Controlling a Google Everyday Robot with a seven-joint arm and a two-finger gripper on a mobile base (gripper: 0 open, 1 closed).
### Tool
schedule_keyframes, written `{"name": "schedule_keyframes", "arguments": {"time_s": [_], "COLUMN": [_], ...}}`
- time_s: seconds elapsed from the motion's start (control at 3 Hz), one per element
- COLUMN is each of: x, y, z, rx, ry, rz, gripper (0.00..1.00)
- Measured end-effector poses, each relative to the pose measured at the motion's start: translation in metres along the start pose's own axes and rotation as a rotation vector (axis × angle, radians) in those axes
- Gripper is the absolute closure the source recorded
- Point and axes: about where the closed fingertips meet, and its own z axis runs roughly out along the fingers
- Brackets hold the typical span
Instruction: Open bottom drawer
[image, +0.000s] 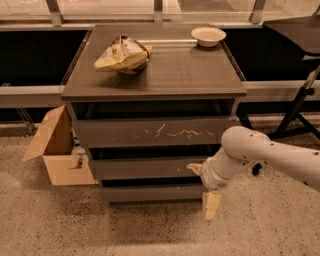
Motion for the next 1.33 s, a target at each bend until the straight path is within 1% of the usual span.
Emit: {"name": "schedule_keyframes", "arguments": {"time_s": [0.67, 1.0, 1.33], "x": [0.034, 0.044, 0.055], "y": [-0.027, -0.041, -0.053], "z": [0.008, 0.013, 0.021], "rx": [0.048, 0.074, 0.109], "ry": [0.052, 0.055, 0.039], "rz": [-0.013, -0.022, -0.033], "gripper": [0.0, 0.0, 0.0]}}
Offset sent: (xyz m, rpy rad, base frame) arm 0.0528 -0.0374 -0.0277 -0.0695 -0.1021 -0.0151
